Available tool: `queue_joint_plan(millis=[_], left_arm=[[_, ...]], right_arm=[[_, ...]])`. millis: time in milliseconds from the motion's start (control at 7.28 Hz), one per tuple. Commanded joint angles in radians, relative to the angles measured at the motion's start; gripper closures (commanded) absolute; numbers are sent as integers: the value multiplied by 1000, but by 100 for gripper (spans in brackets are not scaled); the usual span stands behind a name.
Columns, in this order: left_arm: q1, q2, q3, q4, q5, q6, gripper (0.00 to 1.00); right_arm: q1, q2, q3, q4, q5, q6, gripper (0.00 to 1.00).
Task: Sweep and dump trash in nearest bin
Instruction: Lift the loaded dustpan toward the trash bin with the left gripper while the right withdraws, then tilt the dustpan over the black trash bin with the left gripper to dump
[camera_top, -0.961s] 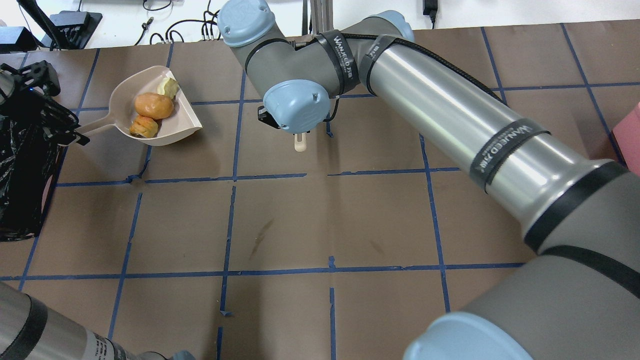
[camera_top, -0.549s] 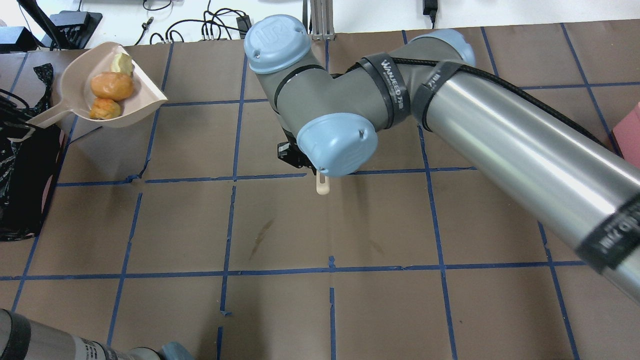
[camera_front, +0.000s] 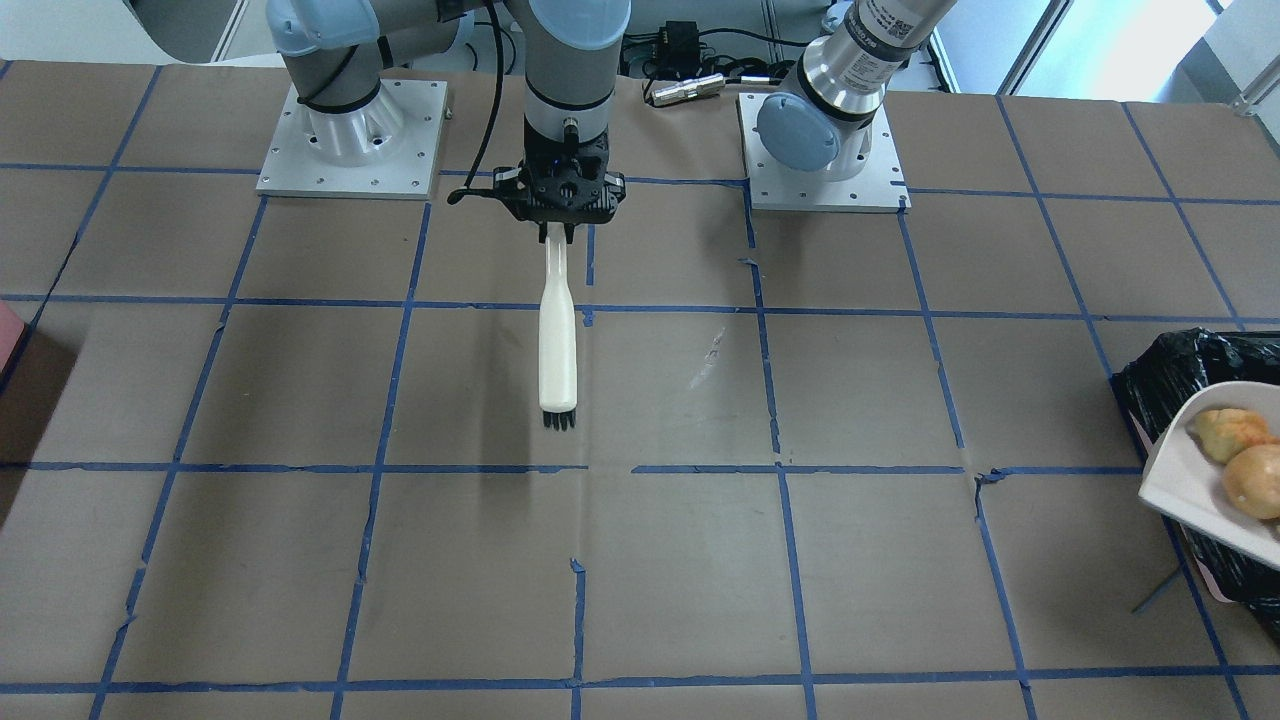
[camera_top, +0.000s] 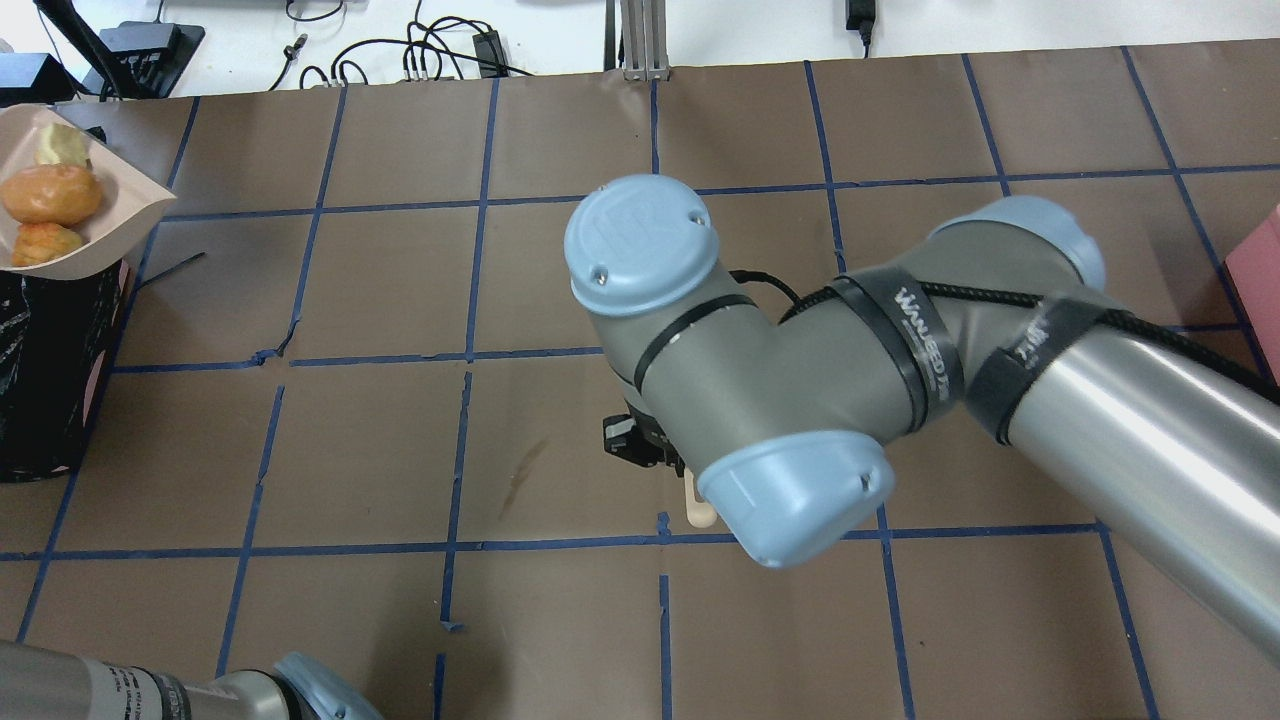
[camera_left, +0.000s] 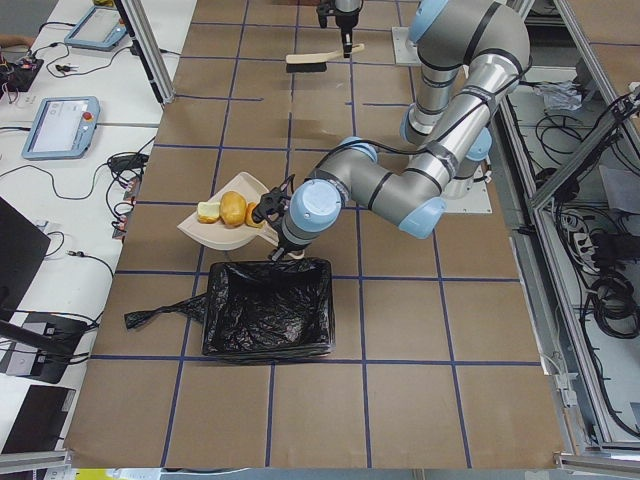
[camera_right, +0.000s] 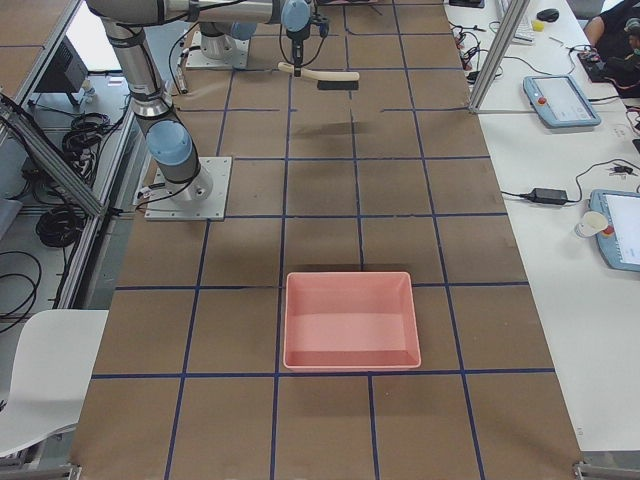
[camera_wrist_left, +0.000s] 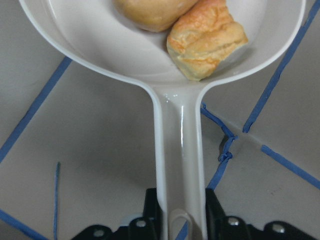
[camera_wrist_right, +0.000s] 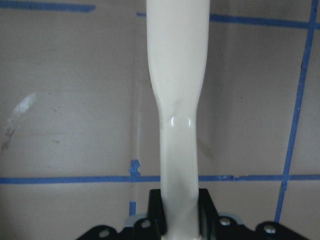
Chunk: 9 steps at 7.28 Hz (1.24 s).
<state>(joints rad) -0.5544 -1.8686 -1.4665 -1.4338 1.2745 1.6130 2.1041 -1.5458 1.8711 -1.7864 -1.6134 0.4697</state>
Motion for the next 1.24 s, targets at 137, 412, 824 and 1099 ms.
queue_joint_plan(millis=[137,412,824,1099], left_arm=[[232,31,12,-39,110,117,97],[254,39,64,-10,265,117,96],[176,-6,58,134,366,102,96],[120,-12,55,180,469,107,96]], right_arm=[[53,24,143,-225,47,43,92],[94,125,143,-292,40,49,92],[109,124,167,-291,35,40,92],[122,67,210,-289,33,27,92]])
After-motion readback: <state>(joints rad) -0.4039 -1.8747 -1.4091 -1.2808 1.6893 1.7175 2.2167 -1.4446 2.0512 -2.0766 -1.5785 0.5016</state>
